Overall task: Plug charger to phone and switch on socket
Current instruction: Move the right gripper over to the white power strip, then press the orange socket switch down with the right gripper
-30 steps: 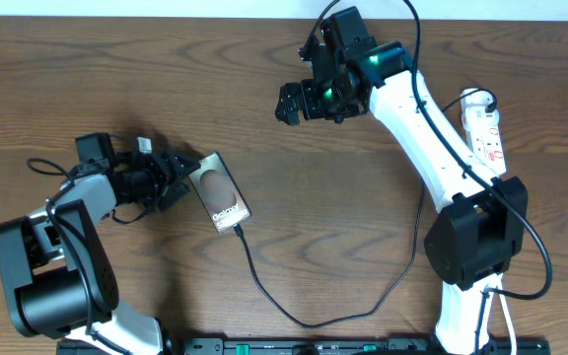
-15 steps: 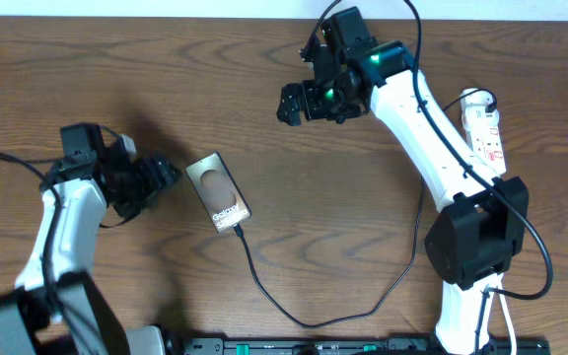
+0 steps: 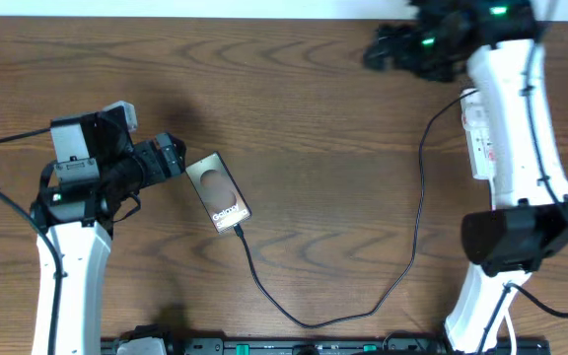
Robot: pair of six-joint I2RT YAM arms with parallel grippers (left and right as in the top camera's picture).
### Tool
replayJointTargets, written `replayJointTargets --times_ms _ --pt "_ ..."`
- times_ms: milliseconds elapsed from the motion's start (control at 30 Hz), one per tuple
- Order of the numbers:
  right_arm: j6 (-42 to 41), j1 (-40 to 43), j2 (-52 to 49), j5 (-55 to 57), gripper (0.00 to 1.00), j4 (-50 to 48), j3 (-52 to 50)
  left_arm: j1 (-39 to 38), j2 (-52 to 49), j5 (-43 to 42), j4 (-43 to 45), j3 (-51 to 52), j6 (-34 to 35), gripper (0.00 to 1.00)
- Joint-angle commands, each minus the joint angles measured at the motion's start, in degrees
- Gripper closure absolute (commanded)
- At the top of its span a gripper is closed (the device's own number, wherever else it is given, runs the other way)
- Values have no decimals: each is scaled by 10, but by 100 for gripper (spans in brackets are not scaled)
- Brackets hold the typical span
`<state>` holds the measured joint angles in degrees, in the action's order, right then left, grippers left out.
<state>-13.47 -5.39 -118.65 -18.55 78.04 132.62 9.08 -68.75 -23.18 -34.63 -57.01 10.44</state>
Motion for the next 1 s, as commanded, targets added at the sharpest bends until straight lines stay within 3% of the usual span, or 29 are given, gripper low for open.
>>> replayJointTargets --times_ms 0,167,467,700,967 --pt "32 76 3 -7 1 17 15 -1 10 10 -1 -9 -10 7" --pt "107 184 3 -61 1 33 13 -1 9 10 -1 -9 -10 7" --pt "171 313 0 -58 1 31 -9 -1 9 10 -1 -9 -10 7" --pt "290 334 -34 -62 1 54 -17 -1 9 10 -1 -9 -10 7" --pt "309 334 -120 -73 1 47 -17 -1 9 10 -1 -9 -10 7"
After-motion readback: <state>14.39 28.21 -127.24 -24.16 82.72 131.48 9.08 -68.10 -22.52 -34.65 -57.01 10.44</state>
